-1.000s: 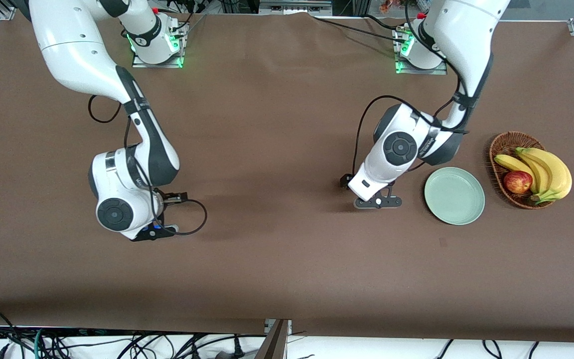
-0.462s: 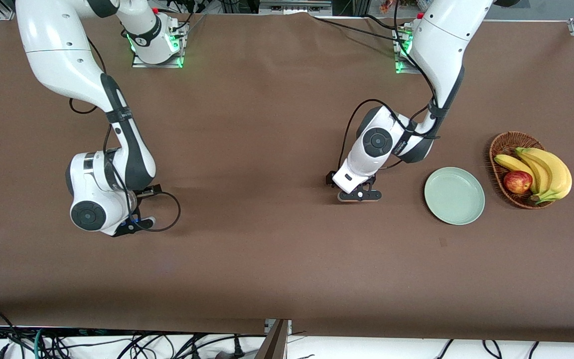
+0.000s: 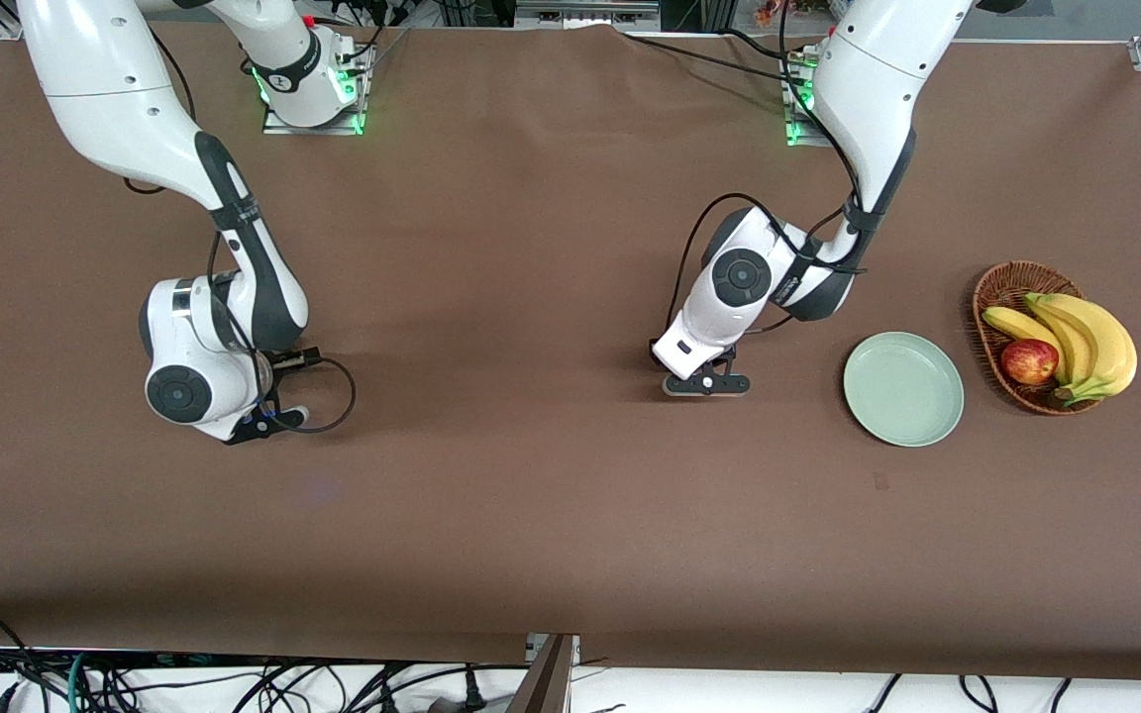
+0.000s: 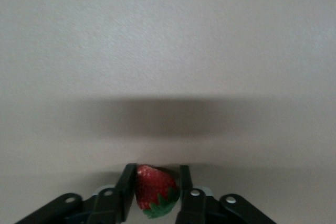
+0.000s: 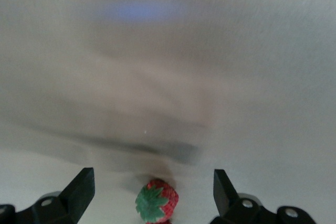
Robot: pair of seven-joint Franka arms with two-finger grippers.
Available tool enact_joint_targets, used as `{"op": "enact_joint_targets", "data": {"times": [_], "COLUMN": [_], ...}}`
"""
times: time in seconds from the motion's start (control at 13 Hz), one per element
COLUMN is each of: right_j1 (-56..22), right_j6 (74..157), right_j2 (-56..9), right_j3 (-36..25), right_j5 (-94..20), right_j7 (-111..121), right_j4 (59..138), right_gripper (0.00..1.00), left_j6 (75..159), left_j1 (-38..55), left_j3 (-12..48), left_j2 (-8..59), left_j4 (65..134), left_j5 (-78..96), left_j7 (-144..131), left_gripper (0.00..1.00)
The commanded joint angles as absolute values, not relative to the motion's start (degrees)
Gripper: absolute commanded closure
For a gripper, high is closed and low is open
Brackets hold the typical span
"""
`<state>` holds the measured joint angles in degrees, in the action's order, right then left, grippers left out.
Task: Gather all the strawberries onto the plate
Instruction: 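Release strawberry onto plate with the left gripper while the right gripper grasps another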
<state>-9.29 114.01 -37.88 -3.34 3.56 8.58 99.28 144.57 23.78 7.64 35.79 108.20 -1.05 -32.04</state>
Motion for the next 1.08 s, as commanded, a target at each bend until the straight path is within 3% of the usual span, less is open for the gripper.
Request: {"op": "enact_joint_targets", "data": {"times": [0.0,0.08,0.31,0.38,0.62,0.69,0.85,1.0], "right_j1": [-9.05,-8.97,-8.88,-8.79,-8.79,-8.79,-8.88,-8.79], "right_j6": [115.58,115.66,115.66,116.10,116.37,116.45,117.15,118.12], "right_j2": [-33.75,-33.31,-32.96,-33.05,-33.22,-33.31,-33.49,-33.84], "right_j3": [-3.25,-3.69,-3.87,-3.87,-3.87,-3.87,-3.87,-3.87], "right_j5": [3.96,3.96,3.96,3.96,3.96,3.96,3.87,3.78], "right_j7": [9.49,9.58,9.58,9.58,9.58,9.58,9.49,9.49], "right_j4": [104.85,105.72,106.35,106.35,106.35,106.35,106.35,106.26], "right_gripper": [0.01,0.03,0.28,0.31,0.34,0.42,0.58,0.62], "left_j6": [140.99,137.76,125.11,122.02,119.10,119.18,119.62,119.88], "left_j1": [23.91,23.21,14.45,11.54,3.03,-0.32,-3.94,-6.06], "left_j3": [7.03,6.68,6.77,6.77,6.33,6.42,6.24,6.24], "left_j2": [33.32,31.48,26.64,26.37,25.75,26.19,27.77,29.26], "left_j4": [108.99,108.72,105.22,103.90,103.01,103.01,103.53,104.06], "left_j5": [-2.20,-2.20,-2.20,-2.20,-2.20,-2.20,-2.28,-2.37], "left_j7": [-32.44,-31.82,-15.89,-9.12,11.88,18.65,26.86,28.21], "left_gripper": [0.89,0.90,0.87,0.85,0.83,0.76,0.74,0.72]}}
